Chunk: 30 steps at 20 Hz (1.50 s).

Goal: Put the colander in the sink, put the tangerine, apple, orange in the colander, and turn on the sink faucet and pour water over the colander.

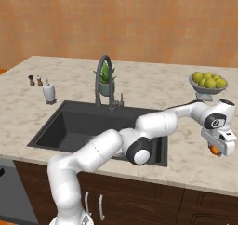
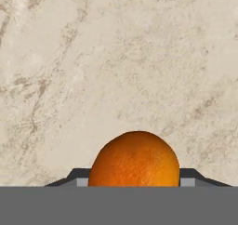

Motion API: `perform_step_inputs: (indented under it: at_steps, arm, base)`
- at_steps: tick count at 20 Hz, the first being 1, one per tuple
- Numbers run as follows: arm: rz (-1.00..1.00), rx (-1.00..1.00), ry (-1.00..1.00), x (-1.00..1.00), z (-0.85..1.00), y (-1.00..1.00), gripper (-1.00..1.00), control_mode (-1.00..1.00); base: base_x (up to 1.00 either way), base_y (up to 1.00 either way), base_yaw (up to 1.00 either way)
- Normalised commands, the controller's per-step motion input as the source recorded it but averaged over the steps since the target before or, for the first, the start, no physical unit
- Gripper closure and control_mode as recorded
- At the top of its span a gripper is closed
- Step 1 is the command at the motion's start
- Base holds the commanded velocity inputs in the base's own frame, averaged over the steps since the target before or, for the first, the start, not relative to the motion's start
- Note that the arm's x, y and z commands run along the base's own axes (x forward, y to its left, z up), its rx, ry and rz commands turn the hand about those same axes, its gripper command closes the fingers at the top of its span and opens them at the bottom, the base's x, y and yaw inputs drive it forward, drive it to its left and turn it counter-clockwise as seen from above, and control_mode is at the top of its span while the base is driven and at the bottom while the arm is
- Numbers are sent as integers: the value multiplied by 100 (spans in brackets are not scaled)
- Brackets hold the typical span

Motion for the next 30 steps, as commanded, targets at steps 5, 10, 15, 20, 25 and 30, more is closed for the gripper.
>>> perform_step_inputs:
  at_steps: [5, 10, 15, 20, 25, 30]
  arm:
    - [14, 0, 0, -51, 7, 76, 100, -100]
    - [15, 0, -10, -48, 8, 92, 100, -100]
    - [20, -2, -25, -49, 9, 100, 100, -100]
    - [28, -18, -23, -31, 23, 100, 100, -100]
    - [30, -29, -23, -29, 30, 98, 100, -100]
    - [33, -12, -23, -11, 22, 81, 100, -100]
  base:
    - [0, 0, 0]
    - [0, 0, 0]
    - [0, 0, 0]
    - [0, 0, 0]
    - [0, 0, 0]
    - [0, 0, 0]
